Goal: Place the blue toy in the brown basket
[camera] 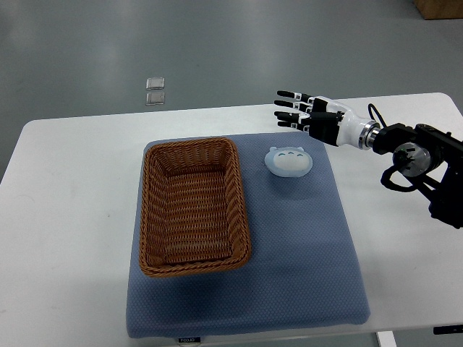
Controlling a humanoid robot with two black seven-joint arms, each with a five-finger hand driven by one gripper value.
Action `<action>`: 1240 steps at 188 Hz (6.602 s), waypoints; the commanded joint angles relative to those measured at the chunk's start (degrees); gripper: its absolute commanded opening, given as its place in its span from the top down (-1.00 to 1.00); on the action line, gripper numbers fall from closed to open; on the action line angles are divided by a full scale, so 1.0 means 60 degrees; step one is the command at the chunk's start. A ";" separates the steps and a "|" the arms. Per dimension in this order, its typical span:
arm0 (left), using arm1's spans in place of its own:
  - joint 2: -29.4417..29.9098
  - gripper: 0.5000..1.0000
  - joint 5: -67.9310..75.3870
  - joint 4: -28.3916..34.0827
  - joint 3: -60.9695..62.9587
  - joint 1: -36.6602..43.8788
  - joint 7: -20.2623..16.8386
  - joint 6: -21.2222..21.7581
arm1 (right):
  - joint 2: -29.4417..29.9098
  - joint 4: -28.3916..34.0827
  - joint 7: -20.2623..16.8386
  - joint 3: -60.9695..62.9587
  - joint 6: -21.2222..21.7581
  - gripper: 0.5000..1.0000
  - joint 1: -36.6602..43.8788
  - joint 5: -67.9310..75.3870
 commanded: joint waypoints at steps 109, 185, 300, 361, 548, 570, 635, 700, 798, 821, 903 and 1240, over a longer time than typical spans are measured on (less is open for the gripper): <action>0.0000 -1.00 -0.0015 0.0065 0.0000 -0.0031 -0.0015 0.0042 | -0.0120 0.0147 0.0337 0.0073 -0.0007 -0.66 0.0103 -0.2142; 0.0000 -1.00 -0.0015 0.0050 0.0000 -0.0030 -0.0015 0.0042 | -0.0736 0.1172 0.2198 -0.0015 0.0125 -0.66 0.0322 -0.8515; 0.0000 -1.00 -0.0015 0.0050 0.0000 -0.0045 -0.0015 0.0042 | -0.0882 0.1377 0.2798 -0.2285 -0.1793 -0.66 0.1084 -1.1445; 0.0000 -1.00 -0.0015 0.0050 0.0000 -0.0045 -0.0015 0.0042 | -0.0721 0.1055 0.2696 -0.2754 -0.2745 -0.65 0.0952 -1.1533; 0.0000 -1.00 -0.0015 0.0050 0.0000 -0.0030 -0.0015 0.0042 | -0.0179 0.0572 0.2696 -0.3282 -0.3478 0.21 0.0762 -1.1518; 0.0000 -1.00 -0.0015 0.0036 0.0000 -0.0045 -0.0015 0.0042 | -0.0179 0.0586 0.2740 -0.3282 -0.3478 0.56 0.0791 -1.1518; 0.0000 -1.00 -0.0015 0.0050 0.0000 -0.0030 -0.0015 0.0042 | -0.0252 0.0645 0.3296 -0.3106 -0.3581 1.00 0.0981 -1.1343; 0.0000 -1.00 -0.0015 0.0050 0.0000 -0.0045 -0.0015 0.0042 | -0.0194 0.1055 0.4644 -0.2711 -0.3947 1.00 0.1568 -1.1196; 0.0000 -1.00 -0.0015 0.0050 0.0000 -0.0045 -0.0015 0.0042 | 0.2135 0.1597 0.4733 -0.2842 -0.3083 1.00 0.2007 -1.1342; 0.0000 -1.00 -0.0015 0.0050 0.0000 -0.0045 -0.0015 0.0042 | 0.2780 0.1348 0.4044 -0.3193 -0.3141 1.00 0.1978 -1.1372; 0.0000 -1.00 -0.0015 0.0050 0.0000 -0.0030 -0.0015 0.0042 | 0.2971 0.1172 0.3619 -0.3736 -0.3185 -0.61 0.1612 -1.1211; 0.0000 -1.00 -0.0015 0.0050 0.0000 -0.0030 -0.0015 0.0042 | -0.0120 0.0469 0.0279 -0.0908 -0.1589 -0.67 -0.0205 0.2559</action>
